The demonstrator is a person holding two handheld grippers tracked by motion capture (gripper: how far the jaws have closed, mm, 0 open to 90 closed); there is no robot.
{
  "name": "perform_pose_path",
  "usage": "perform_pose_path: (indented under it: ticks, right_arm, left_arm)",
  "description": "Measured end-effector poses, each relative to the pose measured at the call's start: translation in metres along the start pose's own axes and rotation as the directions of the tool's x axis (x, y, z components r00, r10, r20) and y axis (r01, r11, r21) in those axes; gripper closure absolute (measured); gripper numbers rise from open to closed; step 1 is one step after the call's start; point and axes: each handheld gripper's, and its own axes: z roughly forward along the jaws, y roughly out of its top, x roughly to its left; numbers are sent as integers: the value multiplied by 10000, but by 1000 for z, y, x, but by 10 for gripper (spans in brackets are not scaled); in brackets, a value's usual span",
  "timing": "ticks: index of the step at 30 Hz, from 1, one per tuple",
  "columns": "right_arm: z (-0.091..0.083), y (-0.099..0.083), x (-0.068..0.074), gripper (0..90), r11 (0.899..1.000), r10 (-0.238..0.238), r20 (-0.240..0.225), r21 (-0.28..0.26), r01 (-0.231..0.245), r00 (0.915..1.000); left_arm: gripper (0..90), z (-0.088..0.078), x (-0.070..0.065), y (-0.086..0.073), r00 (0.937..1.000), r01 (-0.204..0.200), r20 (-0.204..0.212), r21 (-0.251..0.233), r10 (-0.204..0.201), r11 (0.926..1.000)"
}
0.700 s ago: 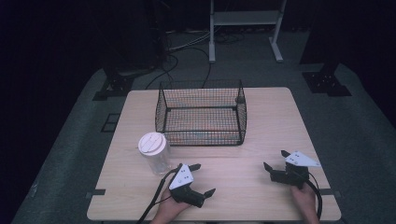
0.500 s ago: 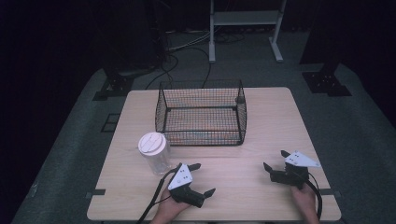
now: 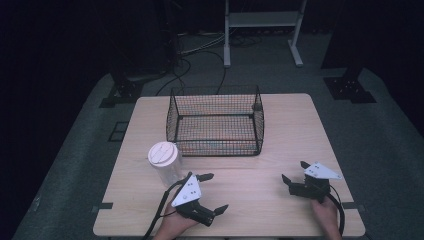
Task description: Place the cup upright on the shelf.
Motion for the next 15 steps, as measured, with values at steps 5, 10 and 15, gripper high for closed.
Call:
perform_pose_path:
  ticks: [5, 10, 15]
  right_arm:
    - [0, 0, 0, 135, 10000, 3, -5, -11, -3, 10000]
    - [0, 0, 0, 135, 10000, -2, -3, -18, 2, 10000]
    - [0, 0, 0, 135, 10000, -4, 0, 0, 4, 10000]
  left_arm:
    - [11, -13, 2, 5, 9999, -141, 90, 270, 139, 9995]
    - [11, -30, 5, 6, 9998, -187, 72, 502, 184, 9986]
    - [11, -49, 6, 5, 9999, -82, -134, 418, 87, 9991]
